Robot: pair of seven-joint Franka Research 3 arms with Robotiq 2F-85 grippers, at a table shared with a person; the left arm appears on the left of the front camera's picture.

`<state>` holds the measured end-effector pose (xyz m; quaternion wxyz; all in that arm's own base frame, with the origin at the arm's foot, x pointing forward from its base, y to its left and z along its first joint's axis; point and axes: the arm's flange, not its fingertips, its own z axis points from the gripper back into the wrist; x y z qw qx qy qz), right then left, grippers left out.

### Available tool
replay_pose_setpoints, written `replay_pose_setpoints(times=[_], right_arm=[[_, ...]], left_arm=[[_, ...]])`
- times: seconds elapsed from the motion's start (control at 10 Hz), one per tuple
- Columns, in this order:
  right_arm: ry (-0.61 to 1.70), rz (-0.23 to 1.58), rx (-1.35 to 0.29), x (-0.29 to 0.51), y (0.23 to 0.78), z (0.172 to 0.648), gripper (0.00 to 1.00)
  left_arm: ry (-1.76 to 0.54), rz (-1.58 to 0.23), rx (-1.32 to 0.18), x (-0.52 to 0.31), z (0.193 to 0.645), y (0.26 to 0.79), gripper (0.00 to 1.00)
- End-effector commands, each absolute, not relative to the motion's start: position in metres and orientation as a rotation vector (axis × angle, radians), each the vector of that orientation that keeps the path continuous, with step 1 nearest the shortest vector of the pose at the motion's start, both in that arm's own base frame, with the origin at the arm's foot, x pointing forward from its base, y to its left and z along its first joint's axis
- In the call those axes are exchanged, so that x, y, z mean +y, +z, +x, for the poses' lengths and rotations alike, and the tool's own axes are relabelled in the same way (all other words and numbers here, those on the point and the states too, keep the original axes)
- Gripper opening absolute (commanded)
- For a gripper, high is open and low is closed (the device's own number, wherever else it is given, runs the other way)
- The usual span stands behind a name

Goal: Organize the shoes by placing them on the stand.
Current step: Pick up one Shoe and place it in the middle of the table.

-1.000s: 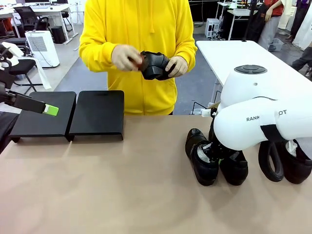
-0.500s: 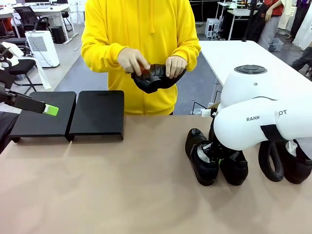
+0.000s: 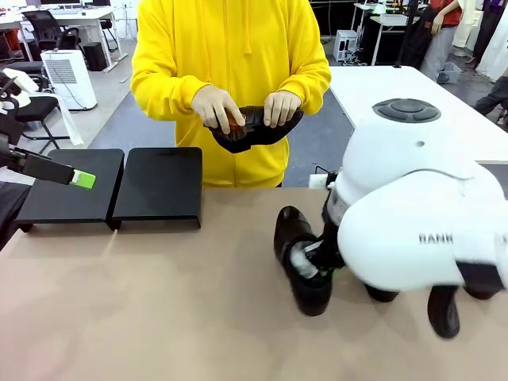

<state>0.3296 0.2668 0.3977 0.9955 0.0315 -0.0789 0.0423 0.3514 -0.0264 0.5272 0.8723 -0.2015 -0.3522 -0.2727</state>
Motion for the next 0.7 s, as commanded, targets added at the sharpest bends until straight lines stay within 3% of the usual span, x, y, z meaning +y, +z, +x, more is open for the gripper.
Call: replay_pose_setpoints(times=[0.0, 0.6], right_arm=[[0.106, 0.148, -0.124, 0.306, 0.385, 0.303, 0.0], [-0.078, 0.207, -0.129, 0.387, 0.345, 0.289, 0.0]], left_arm=[[-0.586, -0.433, -0.74, -0.024, 0.352, 0.527, 1.0], [-0.586, -0.433, -0.74, -0.024, 0.352, 0.527, 1.0]])
